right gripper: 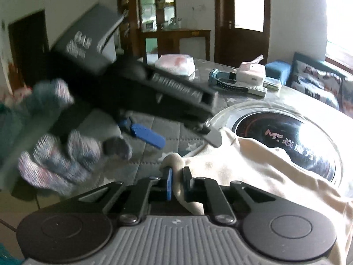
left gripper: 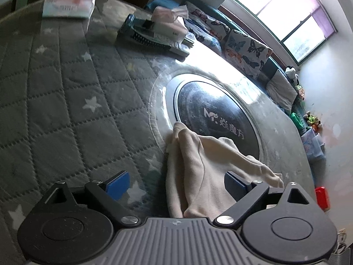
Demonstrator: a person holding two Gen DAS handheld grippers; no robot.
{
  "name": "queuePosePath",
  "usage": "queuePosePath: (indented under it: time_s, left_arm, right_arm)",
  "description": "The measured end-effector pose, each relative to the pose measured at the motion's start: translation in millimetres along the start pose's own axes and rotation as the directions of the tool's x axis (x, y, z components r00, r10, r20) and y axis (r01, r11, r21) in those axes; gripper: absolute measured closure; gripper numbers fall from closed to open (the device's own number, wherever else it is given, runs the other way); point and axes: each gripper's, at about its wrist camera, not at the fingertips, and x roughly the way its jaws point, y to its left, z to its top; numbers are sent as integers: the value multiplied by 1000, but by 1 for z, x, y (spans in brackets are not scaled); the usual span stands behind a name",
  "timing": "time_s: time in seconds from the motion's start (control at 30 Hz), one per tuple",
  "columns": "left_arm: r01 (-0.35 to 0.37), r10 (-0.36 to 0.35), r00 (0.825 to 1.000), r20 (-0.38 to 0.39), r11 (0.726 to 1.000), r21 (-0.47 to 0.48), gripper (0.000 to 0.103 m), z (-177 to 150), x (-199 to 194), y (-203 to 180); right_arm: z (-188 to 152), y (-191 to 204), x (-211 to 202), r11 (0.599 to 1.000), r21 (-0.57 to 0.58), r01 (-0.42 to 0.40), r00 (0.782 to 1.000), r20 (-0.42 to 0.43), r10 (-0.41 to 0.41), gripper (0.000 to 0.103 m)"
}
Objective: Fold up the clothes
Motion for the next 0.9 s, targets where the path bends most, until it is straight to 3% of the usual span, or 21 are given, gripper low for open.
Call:
queuePosePath:
  time_s: [0.23,0.3,0.57,0.7,0.87,0.9]
  left_arm:
    - [53,-55,998,-36,997,-63,24,4,10,-3]
    - [63,-65,997,-40,996,-65,34,4,13,-6]
    - [18,-18,1000,4,999,-51,34,5,2,-3]
    - [6,-6,1000,-2,998,-61,32,6,1,2]
    - [14,-15,1000,-12,996,-85,31,5,3,6]
    - [19,-20,1000,-15,996,-89,30,5,3,6]
  right_arm:
    - [1,-20,-19,993,99,-62,997,54,57,101]
    - [0,-20,-22,993,98,-61,997,60,55,101]
    - [-8,-4,-4,999,-32,-6,1000,0,6,92]
    - [-12,13,13,991,-130,-5,1000,-29,1,58]
    - [-15,30,30,966,-247,74,996,-23,-83,63]
    - [-14,29,31,968,-240,77,996,-24,-85,70]
